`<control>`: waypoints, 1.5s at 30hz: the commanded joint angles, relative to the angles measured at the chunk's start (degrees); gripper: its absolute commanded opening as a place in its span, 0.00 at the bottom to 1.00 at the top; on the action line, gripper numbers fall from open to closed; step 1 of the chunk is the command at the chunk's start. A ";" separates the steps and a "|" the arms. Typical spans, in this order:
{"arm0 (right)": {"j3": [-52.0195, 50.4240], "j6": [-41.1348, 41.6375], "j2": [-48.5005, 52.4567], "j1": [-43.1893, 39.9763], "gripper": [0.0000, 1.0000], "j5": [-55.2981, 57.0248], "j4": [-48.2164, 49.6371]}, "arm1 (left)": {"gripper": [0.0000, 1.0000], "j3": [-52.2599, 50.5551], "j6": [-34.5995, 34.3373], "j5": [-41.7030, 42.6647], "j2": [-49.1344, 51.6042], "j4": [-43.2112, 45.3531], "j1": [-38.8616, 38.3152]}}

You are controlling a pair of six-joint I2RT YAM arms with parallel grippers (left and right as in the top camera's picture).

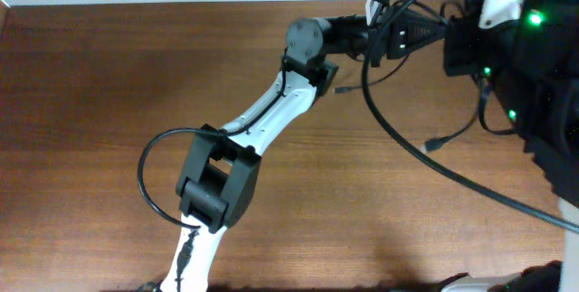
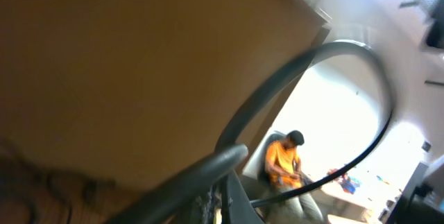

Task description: Untangle cables

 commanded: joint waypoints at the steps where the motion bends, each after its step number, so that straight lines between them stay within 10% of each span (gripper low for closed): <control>1: 0.96 0.31 -3.91 -0.11 0.04 6.08 0.70 | 0.00 0.35 1.77 8.00 0.46 -2.78 5.07; 24: 0.74 7.02 5.22 -0.20 0.13 0.42 -5.09 | 0.00 1.22 -6.93 14.05 0.26 0.44 10.03; 25: 0.74 7.74 6.21 -0.22 0.18 0.44 -5.38 | 0.00 1.51 -6.95 14.03 0.26 0.55 10.03; 27: 0.74 8.57 8.28 -0.20 0.91 0.39 -5.86 | 0.00 2.32 -6.95 14.05 0.24 0.55 10.03; 29: 0.72 8.96 10.40 -0.15 0.92 0.39 -6.25 | 0.00 3.69 -6.95 14.08 0.24 0.55 10.03; 36: 0.72 9.55 14.10 -0.15 0.84 -2.80 -6.36 | 0.00 5.86 -6.97 14.14 0.24 0.50 10.03; 37: 0.74 9.53 14.10 -0.15 0.63 -2.78 -6.29 | 0.00 5.86 -6.97 14.29 0.24 0.50 10.03; 38: 0.74 9.53 14.10 -0.15 0.19 -2.75 -6.16 | 0.00 5.86 -6.97 14.36 0.24 0.50 10.03; 39: 0.74 9.53 14.05 -0.15 0.04 -2.78 -6.08 | 0.00 5.86 -6.93 14.47 0.24 0.50 10.05; 45: 1.36 9.33 11.43 -0.15 0.04 1.27 -5.46 | 0.00 5.86 -5.29 15.45 0.26 -0.15 10.34</control>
